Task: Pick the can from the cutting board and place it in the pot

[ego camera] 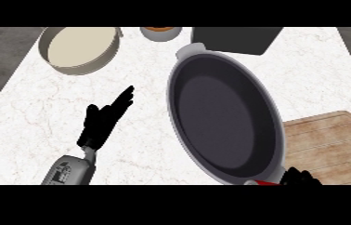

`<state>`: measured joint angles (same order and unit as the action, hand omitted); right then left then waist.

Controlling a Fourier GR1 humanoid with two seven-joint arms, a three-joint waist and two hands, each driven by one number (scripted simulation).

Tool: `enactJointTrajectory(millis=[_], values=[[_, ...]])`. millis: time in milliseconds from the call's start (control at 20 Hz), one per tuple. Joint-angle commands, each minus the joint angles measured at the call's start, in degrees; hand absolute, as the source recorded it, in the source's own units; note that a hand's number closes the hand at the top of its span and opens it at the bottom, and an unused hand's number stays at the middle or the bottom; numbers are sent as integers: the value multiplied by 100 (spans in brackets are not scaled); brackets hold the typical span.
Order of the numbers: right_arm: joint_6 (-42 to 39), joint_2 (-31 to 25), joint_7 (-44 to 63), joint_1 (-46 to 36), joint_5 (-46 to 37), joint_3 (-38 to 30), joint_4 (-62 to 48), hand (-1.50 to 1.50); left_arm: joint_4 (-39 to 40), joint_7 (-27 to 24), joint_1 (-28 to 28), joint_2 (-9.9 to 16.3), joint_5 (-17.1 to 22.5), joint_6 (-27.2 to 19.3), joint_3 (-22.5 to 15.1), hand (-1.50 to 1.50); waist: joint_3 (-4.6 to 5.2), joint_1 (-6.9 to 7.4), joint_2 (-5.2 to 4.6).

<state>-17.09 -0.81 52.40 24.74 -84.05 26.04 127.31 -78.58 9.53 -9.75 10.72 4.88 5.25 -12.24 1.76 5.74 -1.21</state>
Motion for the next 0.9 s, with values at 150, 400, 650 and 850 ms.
enactJointTrajectory(millis=[150, 400, 650, 850], values=[[1160, 79, 587, -2320, 1232, 45, -1069, -150, 56, -4, -23, 20, 84, 70, 88, 0, -194, -16, -17], [2783, 80, 743, -3532, 1646, -368, -1251, -150, 156, -15, 8, 29, 62, -17, 179, 0, -194, -145, 34], [4063, 81, 1194, -4391, 1394, -876, -1783, -150, 181, -182, 243, 68, -27, -112, 227, 0, -181, -279, 83], [4241, 81, 1377, -4790, 1147, -968, -1613, -150, 236, -277, 393, -28, -47, -108, 186, 0, -173, -476, 124]])
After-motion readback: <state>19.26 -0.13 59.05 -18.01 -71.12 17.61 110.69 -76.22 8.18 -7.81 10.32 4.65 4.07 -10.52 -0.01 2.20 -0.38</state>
